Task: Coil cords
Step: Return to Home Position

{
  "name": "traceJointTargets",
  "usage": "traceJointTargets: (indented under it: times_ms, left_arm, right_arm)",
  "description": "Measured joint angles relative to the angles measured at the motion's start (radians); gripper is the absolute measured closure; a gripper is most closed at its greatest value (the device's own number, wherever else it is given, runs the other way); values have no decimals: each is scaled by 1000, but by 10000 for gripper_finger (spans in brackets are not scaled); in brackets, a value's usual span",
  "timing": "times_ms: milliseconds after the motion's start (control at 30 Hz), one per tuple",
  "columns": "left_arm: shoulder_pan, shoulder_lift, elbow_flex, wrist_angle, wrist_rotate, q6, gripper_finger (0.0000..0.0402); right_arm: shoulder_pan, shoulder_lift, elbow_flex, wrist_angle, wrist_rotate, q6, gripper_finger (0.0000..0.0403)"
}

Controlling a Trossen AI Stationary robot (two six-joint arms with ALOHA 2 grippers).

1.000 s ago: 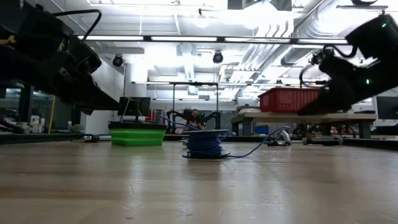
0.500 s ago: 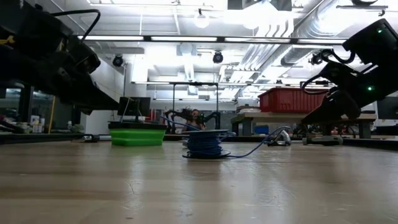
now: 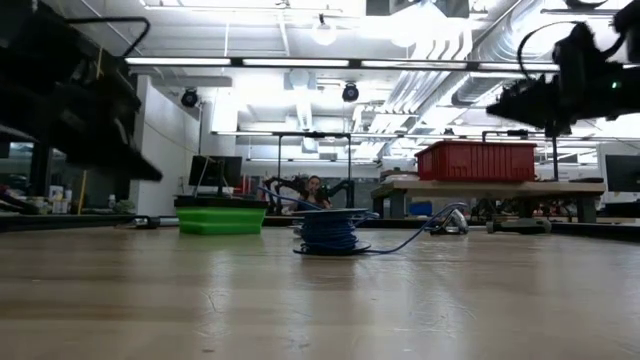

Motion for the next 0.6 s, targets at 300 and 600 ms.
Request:
traceJointTargets:
  times_ms: [300, 600]
  left_arm:
    - [0, -229, 1, -73, 1, 0, 398]
    - [1, -523, 1, -79, 10, 0, 398]
  right_arm:
    - [-8, -68, 0, 42, 7, 0, 403]
    - [17, -55, 0, 18, 8, 0, 403]
